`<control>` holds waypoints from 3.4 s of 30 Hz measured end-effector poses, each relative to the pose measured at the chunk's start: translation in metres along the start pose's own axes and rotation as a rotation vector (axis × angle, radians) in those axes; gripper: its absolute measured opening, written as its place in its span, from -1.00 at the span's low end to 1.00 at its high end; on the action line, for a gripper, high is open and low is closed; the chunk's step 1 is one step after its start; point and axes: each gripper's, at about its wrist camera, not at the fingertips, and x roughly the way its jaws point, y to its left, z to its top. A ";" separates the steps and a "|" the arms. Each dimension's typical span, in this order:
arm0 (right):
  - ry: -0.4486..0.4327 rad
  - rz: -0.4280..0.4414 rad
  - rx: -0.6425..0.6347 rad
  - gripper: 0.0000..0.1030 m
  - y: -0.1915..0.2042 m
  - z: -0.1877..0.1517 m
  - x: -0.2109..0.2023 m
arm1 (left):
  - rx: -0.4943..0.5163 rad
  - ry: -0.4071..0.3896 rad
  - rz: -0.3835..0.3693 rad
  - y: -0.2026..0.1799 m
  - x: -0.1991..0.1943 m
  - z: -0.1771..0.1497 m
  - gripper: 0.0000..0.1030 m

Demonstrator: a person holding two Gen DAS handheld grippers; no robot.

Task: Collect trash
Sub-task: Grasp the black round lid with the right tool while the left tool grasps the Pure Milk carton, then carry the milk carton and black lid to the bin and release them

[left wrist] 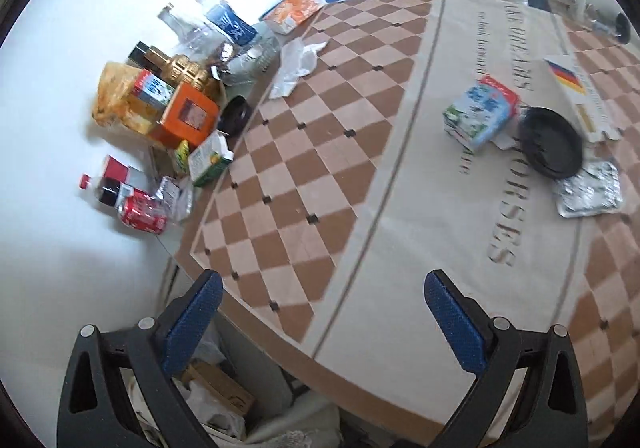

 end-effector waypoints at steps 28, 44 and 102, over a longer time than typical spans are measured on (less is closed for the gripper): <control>0.029 -0.055 -0.139 -0.84 0.027 0.136 0.110 | 0.337 0.038 -0.384 -0.111 0.070 0.146 1.00; -0.008 0.000 -0.017 -0.83 -0.025 0.128 0.074 | 0.246 0.146 -0.416 -0.113 0.087 0.140 0.03; 0.161 -0.046 0.209 -0.83 -0.200 -0.331 0.432 | -0.059 0.575 -0.756 -0.197 0.350 -0.333 0.72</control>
